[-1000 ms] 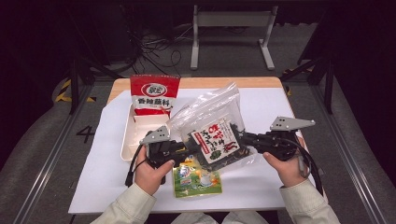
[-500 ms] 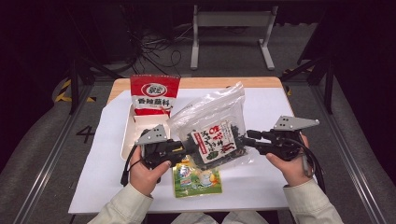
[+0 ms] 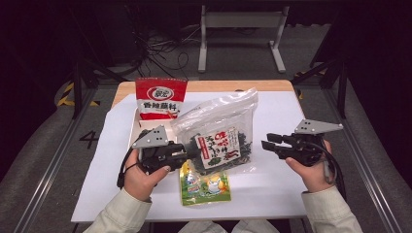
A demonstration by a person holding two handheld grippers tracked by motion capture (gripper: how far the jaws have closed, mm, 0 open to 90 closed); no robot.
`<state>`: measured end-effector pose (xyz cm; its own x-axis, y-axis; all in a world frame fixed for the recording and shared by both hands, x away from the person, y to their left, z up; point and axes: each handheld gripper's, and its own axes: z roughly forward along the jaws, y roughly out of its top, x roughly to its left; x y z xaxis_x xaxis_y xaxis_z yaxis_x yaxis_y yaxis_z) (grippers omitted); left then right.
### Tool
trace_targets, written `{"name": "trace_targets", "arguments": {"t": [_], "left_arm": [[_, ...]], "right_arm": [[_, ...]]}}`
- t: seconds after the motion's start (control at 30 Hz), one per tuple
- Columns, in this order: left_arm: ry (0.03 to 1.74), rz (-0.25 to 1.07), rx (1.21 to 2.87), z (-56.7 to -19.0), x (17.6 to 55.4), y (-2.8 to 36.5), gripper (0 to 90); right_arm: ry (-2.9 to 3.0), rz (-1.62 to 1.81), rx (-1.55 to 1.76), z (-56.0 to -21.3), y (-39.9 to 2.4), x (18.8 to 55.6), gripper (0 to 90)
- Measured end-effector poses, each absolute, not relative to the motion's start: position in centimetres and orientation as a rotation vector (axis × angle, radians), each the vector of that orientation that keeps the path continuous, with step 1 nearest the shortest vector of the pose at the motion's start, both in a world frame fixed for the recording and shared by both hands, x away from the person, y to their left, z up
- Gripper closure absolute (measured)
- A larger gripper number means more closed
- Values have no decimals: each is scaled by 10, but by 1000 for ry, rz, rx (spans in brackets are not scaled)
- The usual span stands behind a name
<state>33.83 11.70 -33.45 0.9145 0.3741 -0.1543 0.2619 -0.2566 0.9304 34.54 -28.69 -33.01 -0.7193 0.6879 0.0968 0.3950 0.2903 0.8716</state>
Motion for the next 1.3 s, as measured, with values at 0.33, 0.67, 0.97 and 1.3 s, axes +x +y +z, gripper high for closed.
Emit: {"name": "trace_targets", "arguments": {"t": [0.33,0.67,0.97,1.3], "left_arm": [[479,164,1856,-325,340,127,764],[510,183,1868,-313,339,138,763],[520,234,1850,-301,339,154,763],[553,266,1840,-292,340,165,763]], "right_arm": [[2257,1391,1038,-332,-300,349,615],[2255,1346,1088,-340,-309,355,604],[2238,1329,1148,-347,-319,360,598],[2239,1337,1172,-350,-322,362,596]]}}
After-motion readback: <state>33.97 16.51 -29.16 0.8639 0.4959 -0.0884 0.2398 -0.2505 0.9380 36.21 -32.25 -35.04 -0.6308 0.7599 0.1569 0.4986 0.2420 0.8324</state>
